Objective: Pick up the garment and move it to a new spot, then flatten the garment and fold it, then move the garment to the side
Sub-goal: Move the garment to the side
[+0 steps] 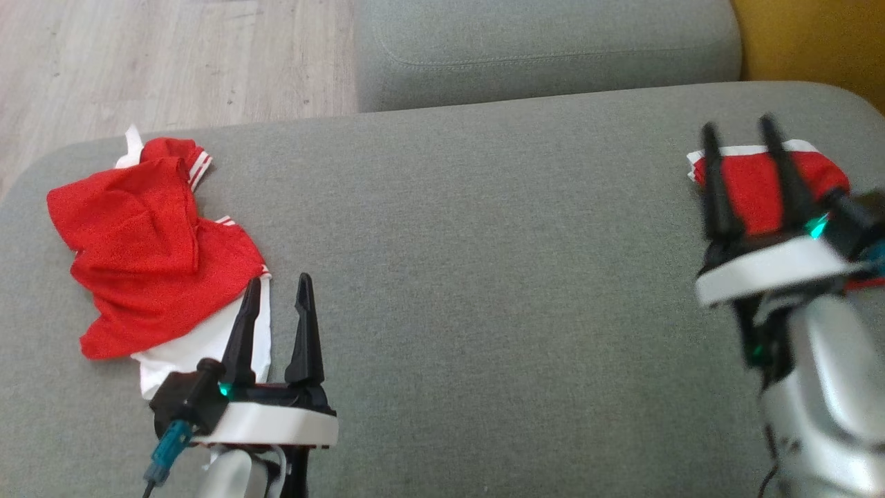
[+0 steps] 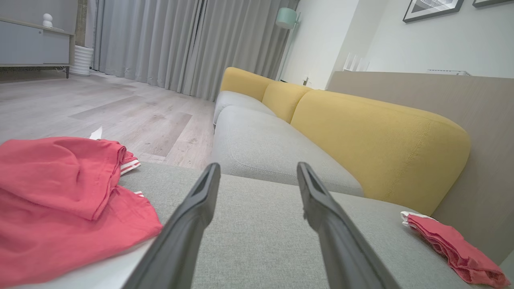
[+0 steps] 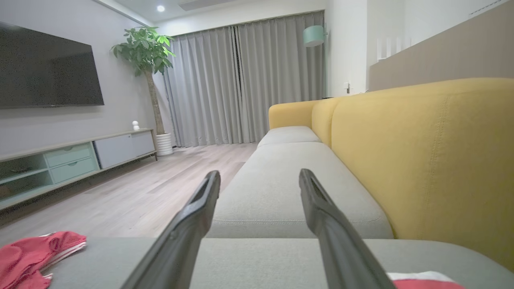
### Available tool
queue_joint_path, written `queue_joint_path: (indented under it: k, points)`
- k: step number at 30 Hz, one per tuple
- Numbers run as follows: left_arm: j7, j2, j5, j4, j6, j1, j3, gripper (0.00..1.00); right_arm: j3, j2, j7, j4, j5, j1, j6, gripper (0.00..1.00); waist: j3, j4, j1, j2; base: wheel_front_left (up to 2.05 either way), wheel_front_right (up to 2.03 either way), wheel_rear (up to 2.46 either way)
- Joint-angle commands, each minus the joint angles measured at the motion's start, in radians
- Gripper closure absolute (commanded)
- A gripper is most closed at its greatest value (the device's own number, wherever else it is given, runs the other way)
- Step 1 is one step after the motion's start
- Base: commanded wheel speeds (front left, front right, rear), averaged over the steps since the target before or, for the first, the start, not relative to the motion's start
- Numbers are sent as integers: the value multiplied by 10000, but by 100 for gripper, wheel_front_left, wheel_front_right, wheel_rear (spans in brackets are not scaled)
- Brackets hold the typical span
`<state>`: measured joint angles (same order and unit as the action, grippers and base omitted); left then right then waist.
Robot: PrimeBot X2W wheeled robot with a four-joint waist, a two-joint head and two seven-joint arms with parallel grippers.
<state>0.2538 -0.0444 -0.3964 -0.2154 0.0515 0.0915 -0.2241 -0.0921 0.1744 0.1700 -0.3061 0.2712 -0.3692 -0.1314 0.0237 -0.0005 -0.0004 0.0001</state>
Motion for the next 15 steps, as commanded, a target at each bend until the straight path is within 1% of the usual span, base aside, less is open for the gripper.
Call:
queue_joint_path:
  k: [1,4,7,9,15]
  points:
    - [80,-58,-4,394,-27,299,356,0,-168,-16,138,399,-62,-161,7,0,-13,16,4,-1,0,0,0]
    - [80,-58,55,337,-21,119,352,0,-42,-483,319,654,-271,743,7,0,-94,103,4,-1,0,0,0]
    - [80,-58,-14,277,29,-73,381,0,-163,-781,487,627,-635,1638,7,0,-200,167,4,-1,0,0,0]
    - [80,-58,-18,272,55,-194,384,0,-33,-961,610,569,-710,2104,7,0,-242,190,4,-1,0,0,0]
    - [80,-58,-29,289,92,-415,350,0,39,-1199,860,373,-1048,3078,7,0,-309,266,4,-1,0,0,0]
